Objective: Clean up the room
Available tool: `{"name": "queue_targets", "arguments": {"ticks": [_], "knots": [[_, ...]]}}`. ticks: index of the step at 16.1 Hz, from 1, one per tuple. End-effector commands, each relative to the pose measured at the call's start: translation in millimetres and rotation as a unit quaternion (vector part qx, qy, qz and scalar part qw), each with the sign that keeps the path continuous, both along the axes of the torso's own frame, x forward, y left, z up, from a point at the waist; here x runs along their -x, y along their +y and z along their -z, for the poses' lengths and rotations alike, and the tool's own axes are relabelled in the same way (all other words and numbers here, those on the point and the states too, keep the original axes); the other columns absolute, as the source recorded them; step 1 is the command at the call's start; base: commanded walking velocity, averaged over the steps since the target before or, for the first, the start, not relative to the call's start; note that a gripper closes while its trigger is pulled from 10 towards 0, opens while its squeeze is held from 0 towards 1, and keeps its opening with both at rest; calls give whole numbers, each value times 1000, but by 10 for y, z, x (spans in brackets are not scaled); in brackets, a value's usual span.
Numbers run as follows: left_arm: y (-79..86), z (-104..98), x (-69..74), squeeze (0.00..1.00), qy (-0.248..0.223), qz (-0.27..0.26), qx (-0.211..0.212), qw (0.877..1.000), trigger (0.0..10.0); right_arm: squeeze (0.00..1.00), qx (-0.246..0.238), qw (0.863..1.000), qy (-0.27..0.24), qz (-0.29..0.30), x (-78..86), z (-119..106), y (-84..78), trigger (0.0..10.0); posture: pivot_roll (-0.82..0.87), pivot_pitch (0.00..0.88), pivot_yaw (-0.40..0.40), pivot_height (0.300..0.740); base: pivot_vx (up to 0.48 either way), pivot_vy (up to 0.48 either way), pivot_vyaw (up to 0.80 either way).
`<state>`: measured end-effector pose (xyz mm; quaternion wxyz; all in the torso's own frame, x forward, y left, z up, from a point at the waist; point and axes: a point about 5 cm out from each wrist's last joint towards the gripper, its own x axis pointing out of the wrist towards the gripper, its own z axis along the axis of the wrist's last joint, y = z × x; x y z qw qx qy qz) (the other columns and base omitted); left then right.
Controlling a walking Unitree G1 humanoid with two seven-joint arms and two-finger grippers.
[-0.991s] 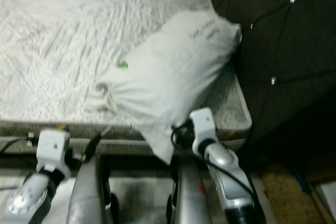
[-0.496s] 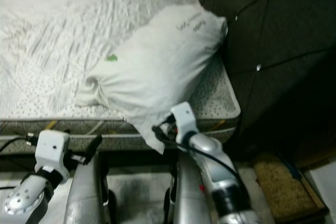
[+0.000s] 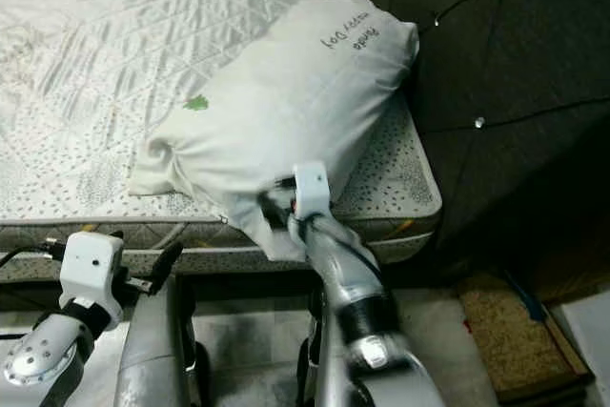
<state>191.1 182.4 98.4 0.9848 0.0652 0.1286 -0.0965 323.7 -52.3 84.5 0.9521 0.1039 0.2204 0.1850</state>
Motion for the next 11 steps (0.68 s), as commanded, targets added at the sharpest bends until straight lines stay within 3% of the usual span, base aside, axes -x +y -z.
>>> {"name": "queue_targets", "arguments": {"ticks": [1, 4, 8, 11], "knots": [[-17, -31, 14, 0, -3, -2, -2, 1000, 10000, 0, -30, 999, -23, 19, -85, -139, 36, 0, 156, 149, -95, 547, 0, 0, 0], [16, -41, -2, 0, -6, -8, -5, 1000, 10000, 0, -32, 999, -23, 30, -112, -137, 14, 0, 159, 140, -101, 547, 0, 0, 0], [-38, -47, -69, 0, -15, -4, 1, 1000, 10000, 0, 0, 997, -19, 77, -162, -32, -270, 0, 145, 124, -97, 547, 0, 0, 0], [-74, -52, -101, 0, -18, 4, 3, 1000, 10000, 0, 10, 994, -41, 103, -233, -91, -413, 0, 135, 118, -91, 547, 0, 0, 0]]}}
